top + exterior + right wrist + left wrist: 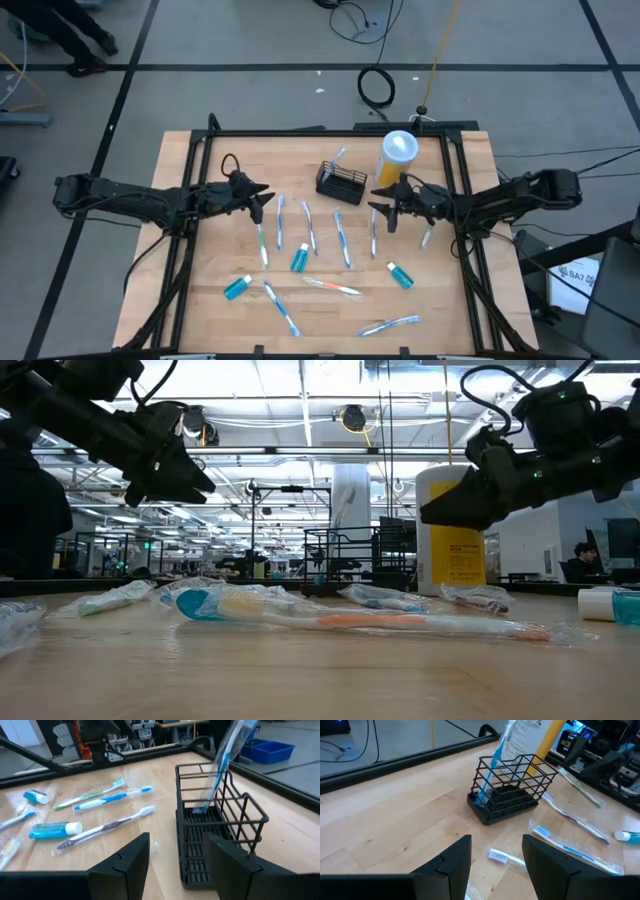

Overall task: Pick & Place toothbrushing station
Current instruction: Put the green toothbrush into the black organizer

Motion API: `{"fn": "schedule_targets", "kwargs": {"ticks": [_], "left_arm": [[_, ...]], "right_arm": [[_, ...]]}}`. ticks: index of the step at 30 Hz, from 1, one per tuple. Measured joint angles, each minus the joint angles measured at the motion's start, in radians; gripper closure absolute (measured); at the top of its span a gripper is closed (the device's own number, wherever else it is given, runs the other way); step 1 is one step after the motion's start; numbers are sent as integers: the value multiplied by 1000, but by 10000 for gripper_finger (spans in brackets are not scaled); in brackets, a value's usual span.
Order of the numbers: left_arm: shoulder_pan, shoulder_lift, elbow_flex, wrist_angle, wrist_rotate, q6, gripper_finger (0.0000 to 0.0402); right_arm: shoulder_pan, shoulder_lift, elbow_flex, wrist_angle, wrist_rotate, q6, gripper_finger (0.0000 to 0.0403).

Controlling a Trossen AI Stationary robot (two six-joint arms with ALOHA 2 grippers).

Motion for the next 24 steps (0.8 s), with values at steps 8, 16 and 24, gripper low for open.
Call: {"fn": "schedule_targets", "kwargs": {"ticks": [8,16,24], "left_arm": [[0,0,0,0,0,1,222],[0,0,0,0,1,-14,222],[0,0,0,-3,2,-15,222]], "right_arm": [[20,-5,14,-1,-53,53,222],[139,-5,209,-332,-46,61,222],[207,-6,282,-590,-44,128,222]]}}
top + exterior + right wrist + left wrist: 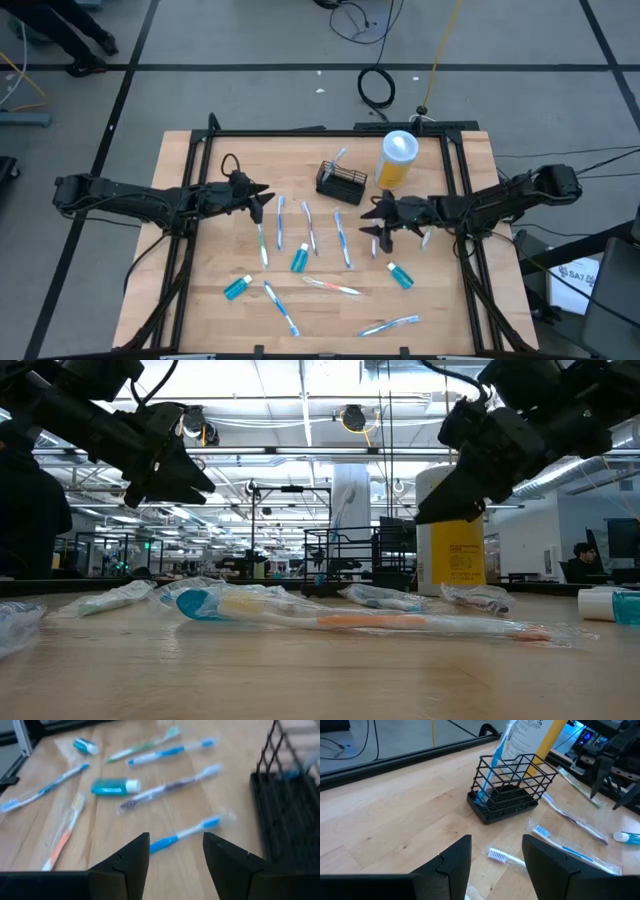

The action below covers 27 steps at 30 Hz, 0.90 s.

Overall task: Pick & Place toothbrushing station
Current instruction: Put the green toothbrush into the black organizer

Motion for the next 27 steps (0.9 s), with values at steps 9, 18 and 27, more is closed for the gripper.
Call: {"fn": "schedule_targets", "kwargs": {"ticks": [9,18,27], "left_arm": [[0,0,1,-6,3,7,222],[0,0,1,-6,2,10,222],[0,0,1,-1,2,-4,222]], "right_arm": [[-19,-225,0,-407,64,276,222],[-61,-488,0,-894,231,629,222],[-241,-489,30,-1097,6,604,222]]}}
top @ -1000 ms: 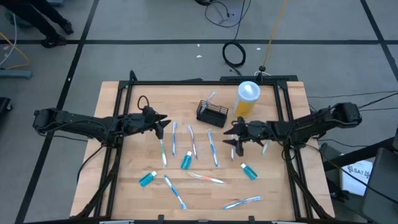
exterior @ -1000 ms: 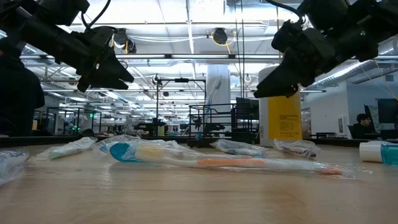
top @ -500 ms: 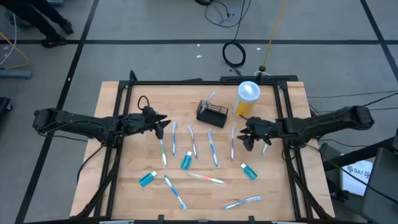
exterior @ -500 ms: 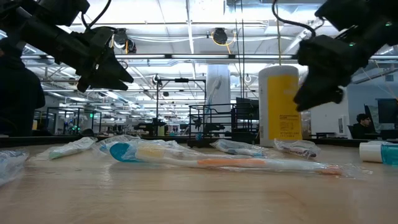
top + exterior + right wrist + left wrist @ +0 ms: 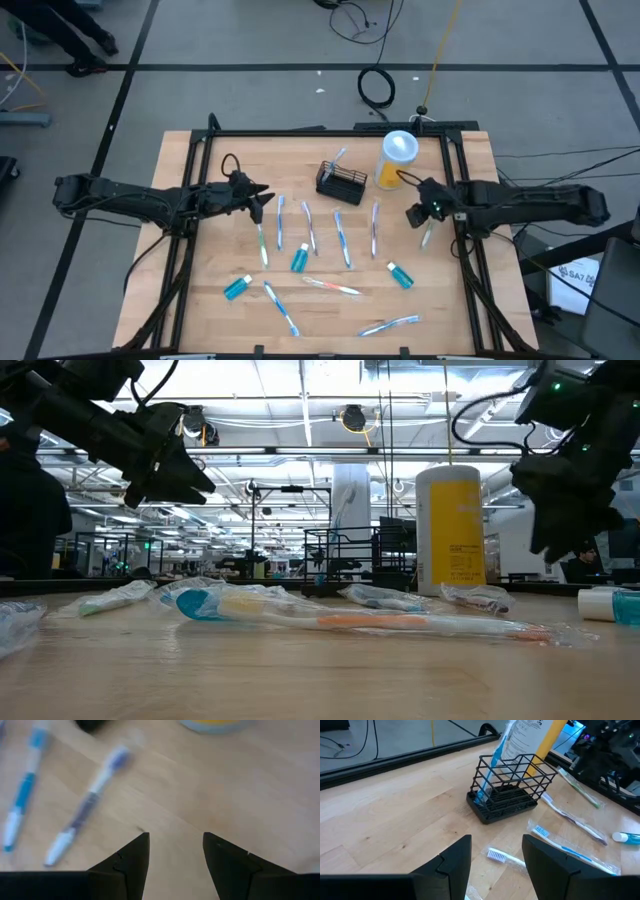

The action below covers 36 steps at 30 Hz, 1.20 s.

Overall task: Pick & Place toothbrushing station
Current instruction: Put the green toothbrush into the black organizer

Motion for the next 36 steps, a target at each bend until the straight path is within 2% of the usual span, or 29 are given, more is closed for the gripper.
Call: {"fn": "schedule_targets", "kwargs": {"ticks": [4,9,13,23,36], "left_arm": [[0,0,0,0,0,0,222],[0,0,0,2,-1,0,222],[0,0,0,2,-1,0,222],[0,0,0,-7,-1,5,222],[0,0,0,-29,-2,5,222]], "right_arm": [[-80,27,31,-125,-11,0,222],[-164,80,34,-122,-11,-2,222],[-202,149,34,-189,-11,-23,222],[-210,256,32,-247,-10,45,222],[-210,325,21,-253,17,12,229]]}}
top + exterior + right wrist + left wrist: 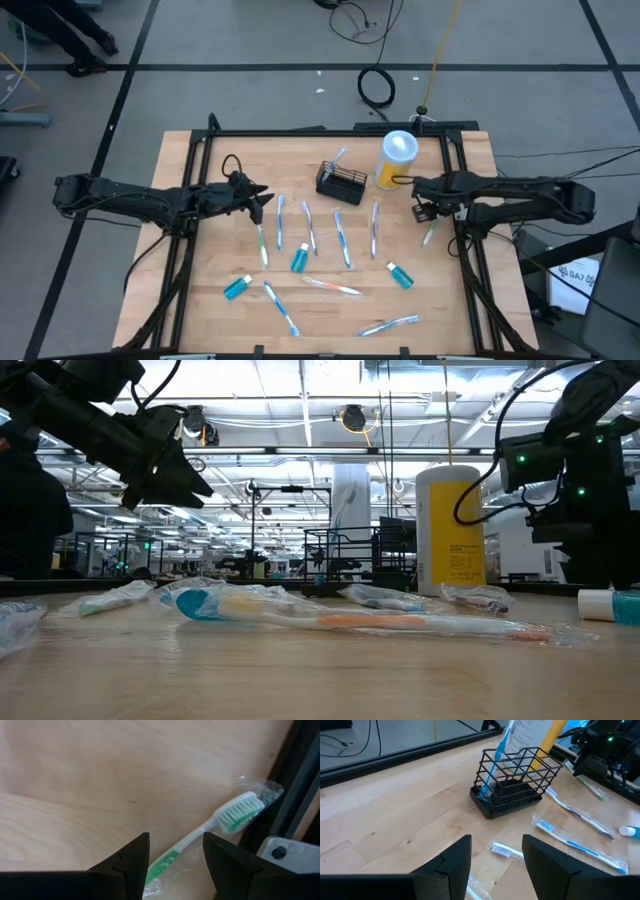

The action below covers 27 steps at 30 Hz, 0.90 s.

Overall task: Pick & Place toothbrushing station
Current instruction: Put the green toothbrush into the black organizer

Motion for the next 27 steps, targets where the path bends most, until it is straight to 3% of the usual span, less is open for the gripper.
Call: {"fn": "schedule_targets", "kwargs": {"ticks": [5,15,27], "left_arm": [[0,0,0,-1,0,-1,222],[0,0,0,-1,0,-1,222],[0,0,0,0,0,-1,222]], "right_arm": [[0,27,0,11,0,-56,270],[0,43,0,39,1,-135,394],[28,12,27,84,-122,-215,401]]}}
